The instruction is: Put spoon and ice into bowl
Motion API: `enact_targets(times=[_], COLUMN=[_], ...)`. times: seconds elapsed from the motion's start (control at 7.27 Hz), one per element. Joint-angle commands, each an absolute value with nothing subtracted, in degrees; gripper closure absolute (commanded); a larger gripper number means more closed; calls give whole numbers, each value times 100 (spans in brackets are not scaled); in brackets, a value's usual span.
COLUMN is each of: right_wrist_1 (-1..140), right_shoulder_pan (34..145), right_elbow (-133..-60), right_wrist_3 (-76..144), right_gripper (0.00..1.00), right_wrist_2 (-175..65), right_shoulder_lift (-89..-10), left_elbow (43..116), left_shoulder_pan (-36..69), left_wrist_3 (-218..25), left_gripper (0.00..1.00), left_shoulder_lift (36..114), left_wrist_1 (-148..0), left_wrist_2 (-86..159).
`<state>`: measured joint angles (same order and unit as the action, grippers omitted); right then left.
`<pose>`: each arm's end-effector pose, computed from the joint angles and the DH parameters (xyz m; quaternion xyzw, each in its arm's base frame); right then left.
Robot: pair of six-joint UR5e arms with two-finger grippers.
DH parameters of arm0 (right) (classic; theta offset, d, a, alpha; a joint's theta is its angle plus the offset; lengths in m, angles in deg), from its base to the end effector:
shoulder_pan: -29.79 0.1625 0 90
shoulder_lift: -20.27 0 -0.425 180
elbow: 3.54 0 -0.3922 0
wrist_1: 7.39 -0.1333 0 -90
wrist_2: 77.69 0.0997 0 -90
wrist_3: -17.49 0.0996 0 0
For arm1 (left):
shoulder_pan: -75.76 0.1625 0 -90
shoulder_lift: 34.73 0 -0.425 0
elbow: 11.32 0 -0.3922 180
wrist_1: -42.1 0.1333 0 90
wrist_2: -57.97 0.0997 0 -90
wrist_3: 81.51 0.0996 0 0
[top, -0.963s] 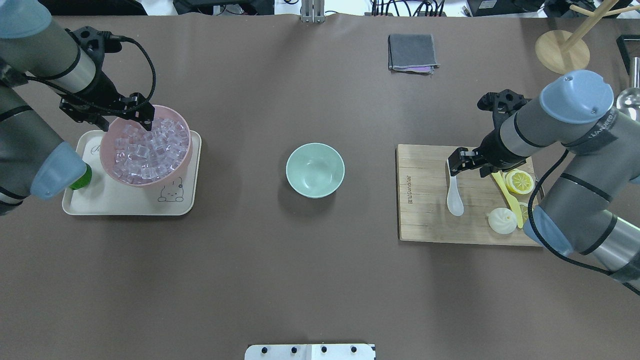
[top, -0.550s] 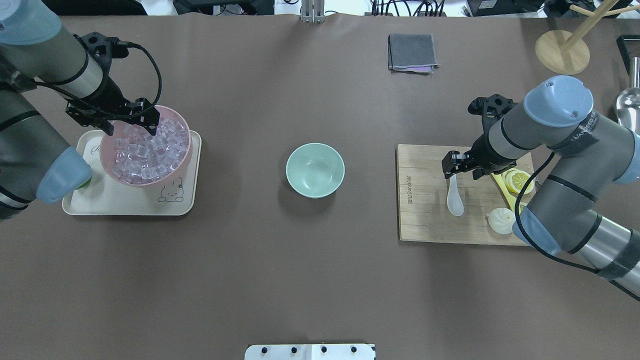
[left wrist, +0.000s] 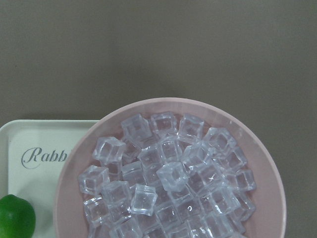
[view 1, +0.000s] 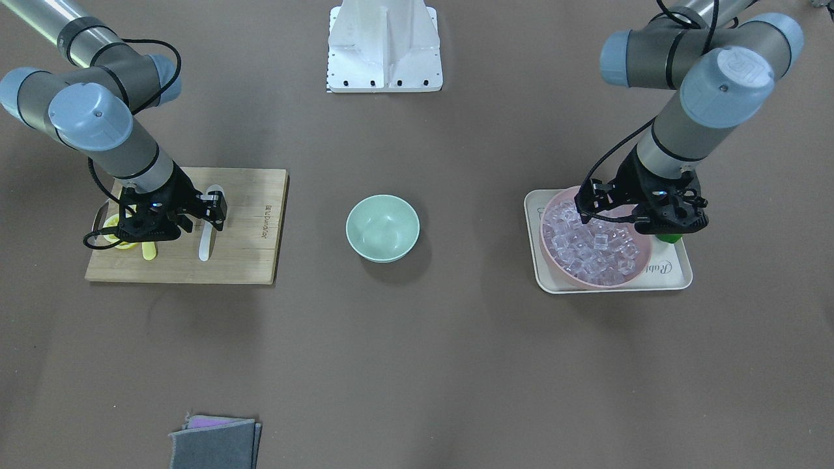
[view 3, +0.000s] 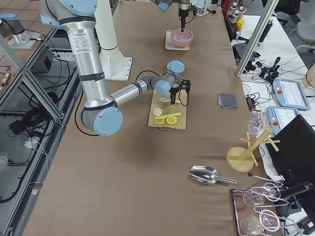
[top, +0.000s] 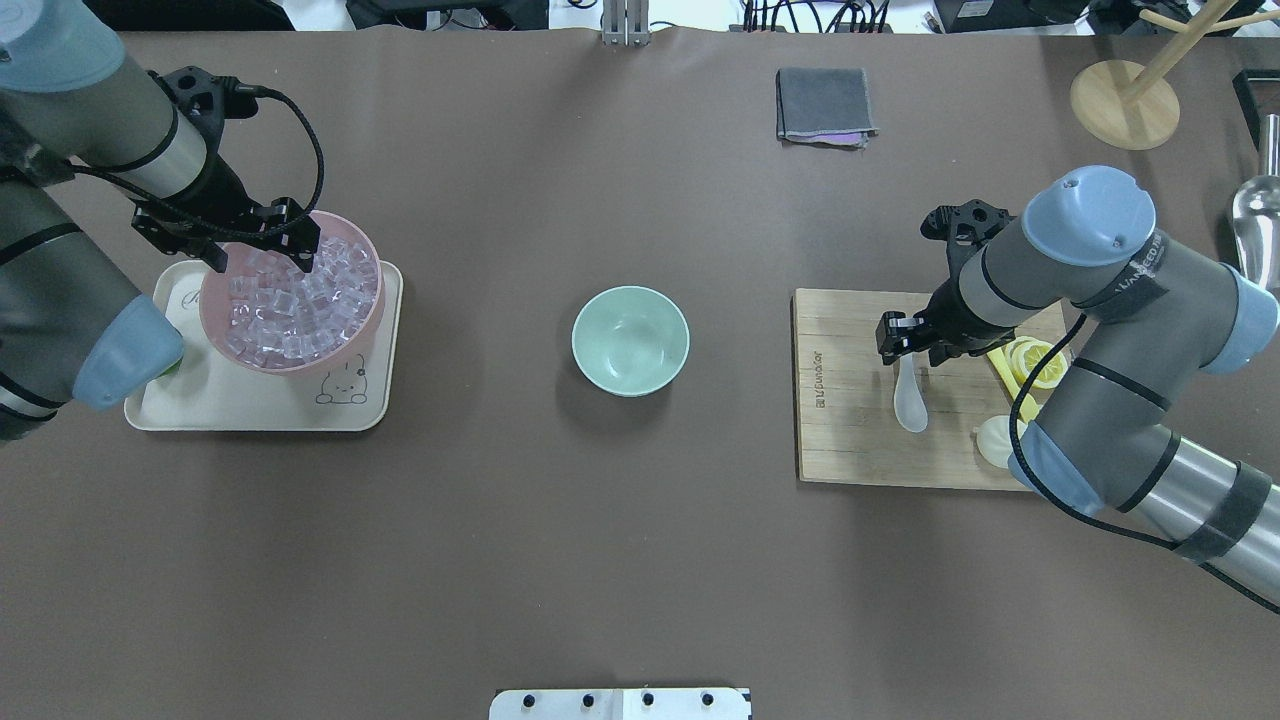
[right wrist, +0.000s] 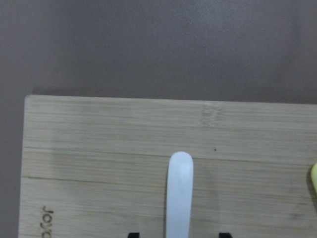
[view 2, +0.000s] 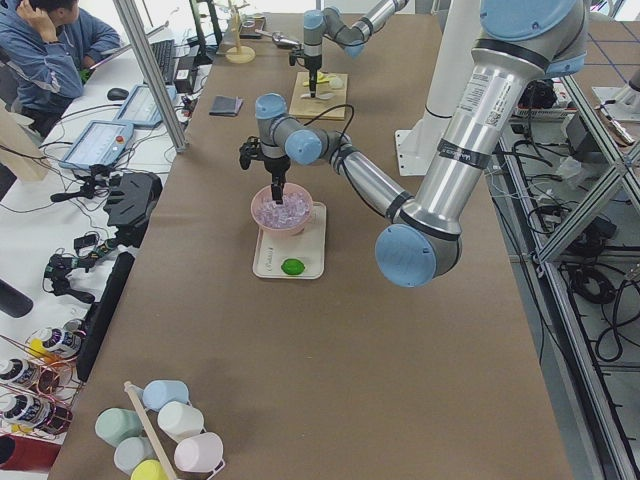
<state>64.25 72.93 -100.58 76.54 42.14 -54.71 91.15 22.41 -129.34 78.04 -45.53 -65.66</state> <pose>-0.3846 -0.4752 0.4268 0.0083 -0.4120 0.0079 0.9111 0.3036 -0.5389 0.3436 0.0140 0.3875 -0.0080 0.9217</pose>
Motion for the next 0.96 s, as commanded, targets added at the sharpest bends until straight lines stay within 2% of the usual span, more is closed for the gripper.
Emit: enact_targets(times=[0.0,0.14,0.41,0.55,0.83], right_wrist_1=[6424,6424,6424,6424,6432], right_shoulder_pan=[7260,7260,7268,7268,7268], right_elbow=[-10013,-10013,-10021,-10013,-10135], right_wrist_3=[7655,7655,7664,7664,7821], right_gripper=[48,60,96,100,100], right_wrist_2=[4193,4193,4193,4193,4272], right_shoulder_lift=[-5444,-5444,-5453,-5453,-5261], left_elbow=[9125,9108,9064,9081,9090], left_shoulder_pan=[2250,2250,2276,2293,2311], left_wrist_3=[-13063,-13064,-13064,-13073,-13082], left_gripper=[6,6,6,6,6], left_shoulder_lift=[7803,7803,7803,7803,7768], left_wrist_1=[-4562,-4623,-4623,-4623,-4623], left_wrist_2=[-6561,-6561,-6552,-6482,-6482])
